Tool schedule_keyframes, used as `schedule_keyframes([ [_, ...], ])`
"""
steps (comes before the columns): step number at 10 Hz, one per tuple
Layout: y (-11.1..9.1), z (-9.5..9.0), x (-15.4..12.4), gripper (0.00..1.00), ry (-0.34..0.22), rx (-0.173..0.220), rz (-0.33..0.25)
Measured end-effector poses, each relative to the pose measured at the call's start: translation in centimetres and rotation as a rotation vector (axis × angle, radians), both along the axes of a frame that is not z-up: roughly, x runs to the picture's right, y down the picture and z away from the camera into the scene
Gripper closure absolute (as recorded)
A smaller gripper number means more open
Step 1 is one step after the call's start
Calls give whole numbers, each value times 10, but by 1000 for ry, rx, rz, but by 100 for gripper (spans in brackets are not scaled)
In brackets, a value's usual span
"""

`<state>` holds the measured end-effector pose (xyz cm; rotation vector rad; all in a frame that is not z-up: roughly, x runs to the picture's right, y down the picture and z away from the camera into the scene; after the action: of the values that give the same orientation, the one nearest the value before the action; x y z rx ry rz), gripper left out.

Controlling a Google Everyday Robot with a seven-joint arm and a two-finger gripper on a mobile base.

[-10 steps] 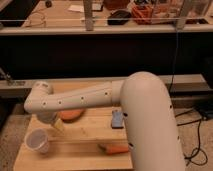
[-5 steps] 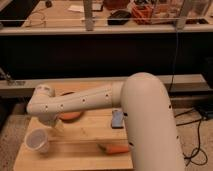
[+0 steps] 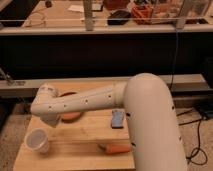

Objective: Place the ceramic cup in the ceramic bowl

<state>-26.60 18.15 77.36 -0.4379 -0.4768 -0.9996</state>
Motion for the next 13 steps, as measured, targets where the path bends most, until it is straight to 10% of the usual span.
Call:
schedule_keyframes([
  [9, -13, 5, 25, 98, 18, 13, 23],
  [13, -17, -4, 21, 67, -83, 57, 8],
])
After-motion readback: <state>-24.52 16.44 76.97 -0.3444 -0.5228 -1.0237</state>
